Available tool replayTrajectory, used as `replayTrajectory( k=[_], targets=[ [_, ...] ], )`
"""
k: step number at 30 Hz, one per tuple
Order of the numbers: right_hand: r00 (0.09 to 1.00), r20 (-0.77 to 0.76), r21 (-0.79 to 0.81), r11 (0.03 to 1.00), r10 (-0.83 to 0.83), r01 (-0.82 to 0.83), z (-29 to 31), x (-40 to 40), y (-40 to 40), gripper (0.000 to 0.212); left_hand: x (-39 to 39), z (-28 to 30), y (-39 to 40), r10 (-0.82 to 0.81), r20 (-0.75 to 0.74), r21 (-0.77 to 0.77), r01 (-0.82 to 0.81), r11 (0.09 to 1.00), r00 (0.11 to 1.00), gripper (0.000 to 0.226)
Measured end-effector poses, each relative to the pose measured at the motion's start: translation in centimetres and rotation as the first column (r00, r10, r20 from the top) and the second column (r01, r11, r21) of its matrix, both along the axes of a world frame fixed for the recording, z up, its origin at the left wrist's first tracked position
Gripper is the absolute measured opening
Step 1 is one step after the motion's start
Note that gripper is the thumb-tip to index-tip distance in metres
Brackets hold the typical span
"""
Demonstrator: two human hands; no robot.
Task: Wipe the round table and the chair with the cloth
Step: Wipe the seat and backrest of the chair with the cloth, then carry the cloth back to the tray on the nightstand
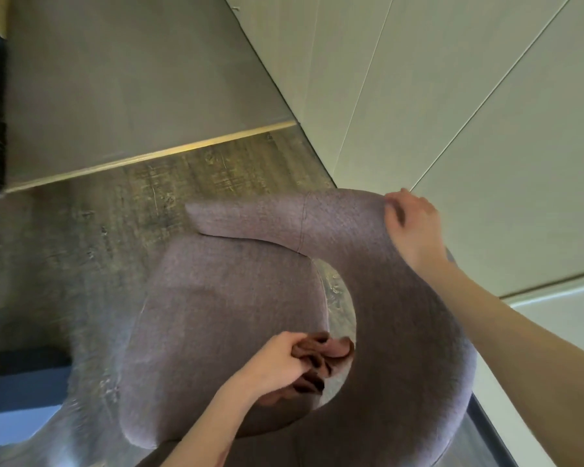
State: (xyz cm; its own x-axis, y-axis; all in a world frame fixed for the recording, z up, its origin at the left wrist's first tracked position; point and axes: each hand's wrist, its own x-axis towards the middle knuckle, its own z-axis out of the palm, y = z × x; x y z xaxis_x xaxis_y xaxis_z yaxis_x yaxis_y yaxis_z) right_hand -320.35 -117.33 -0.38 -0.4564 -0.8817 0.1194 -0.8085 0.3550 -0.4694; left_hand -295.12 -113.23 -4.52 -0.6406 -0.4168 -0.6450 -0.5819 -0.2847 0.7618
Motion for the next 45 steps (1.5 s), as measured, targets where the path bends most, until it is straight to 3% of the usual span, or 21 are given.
replayTrajectory(
  k=[1, 3, 6, 10, 12, 16, 18, 22, 29, 35, 39, 45],
  targets=[
    [0.997, 0.033, -0.002, 0.997, 0.077, -0.077, 0.2, 1.7, 0.5, 0.032, 0.7, 0.5, -0.6, 0.097, -0.014, 0.000, -0.097, 0.995, 0.995, 0.030],
    [0.945, 0.312, 0.101, 0.985, 0.104, -0.142, 0.8, 5.4, 1.1, 0.032, 2.3, 1.9, -2.1, 0.323, -0.074, 0.036, -0.321, 0.946, 0.944, 0.028],
    [0.650, 0.760, 0.219, 0.950, -0.021, -0.225, 2.0, 10.7, 1.7, 0.047, 5.1, 5.4, -4.4, 0.568, -0.190, 0.102, -0.559, 0.823, 0.801, 0.034],
    [0.279, 0.952, 0.214, 0.927, -0.127, -0.308, 4.1, 16.5, 1.2, 0.067, 9.3, 10.4, -6.8, 0.697, -0.320, 0.169, -0.685, 0.709, 0.642, 0.035],
    [0.184, 0.980, 0.132, 0.925, -0.068, -0.356, 6.2, 18.8, -0.2, 0.053, 11.4, 12.9, -8.0, 0.714, -0.378, 0.235, -0.684, 0.690, 0.590, 0.037],
    [0.124, 0.992, 0.002, 0.956, 0.036, -0.293, 12.2, 22.3, -3.7, 0.053, 15.3, 18.8, -10.7, 0.741, -0.453, 0.315, -0.688, 0.654, 0.496, 0.043],
    [0.099, 0.989, -0.079, 0.962, 0.108, -0.262, 15.8, 23.6, -5.3, 0.047, 16.5, 22.1, -11.9, 0.754, -0.464, 0.339, -0.693, 0.636, 0.465, 0.030],
    [0.174, 0.943, -0.246, 0.947, 0.282, -0.205, 22.7, 27.0, -7.6, 0.026, 19.3, 28.8, -13.2, 0.735, -0.532, 0.339, -0.689, 0.640, 0.420, 0.022],
    [0.220, 0.843, -0.445, 0.866, 0.492, -0.229, 30.5, 32.7, -7.4, 0.026, 24.6, 35.6, -11.8, 0.687, -0.656, 0.200, -0.807, 0.556, 0.312, 0.028],
    [0.193, 0.743, -0.516, 0.732, 0.641, -0.444, 35.6, 38.7, -4.2, 0.033, 30.3, 38.6, -5.4, 0.639, -0.749, 0.041, -0.949, 0.312, 0.177, 0.020],
    [0.059, 0.738, -0.520, 0.623, 0.672, -0.584, 36.9, 45.3, -0.9, 0.026, 35.6, 39.0, 1.4, 0.627, -0.777, 0.010, -0.995, 0.102, 0.056, 0.019],
    [-0.142, 0.795, -0.484, 0.476, 0.589, -0.734, 36.3, 58.9, 6.6, 0.023, 45.6, 39.4, 14.1, 0.648, -0.739, -0.003, -0.962, -0.273, -0.182, 0.019]
  ],
)
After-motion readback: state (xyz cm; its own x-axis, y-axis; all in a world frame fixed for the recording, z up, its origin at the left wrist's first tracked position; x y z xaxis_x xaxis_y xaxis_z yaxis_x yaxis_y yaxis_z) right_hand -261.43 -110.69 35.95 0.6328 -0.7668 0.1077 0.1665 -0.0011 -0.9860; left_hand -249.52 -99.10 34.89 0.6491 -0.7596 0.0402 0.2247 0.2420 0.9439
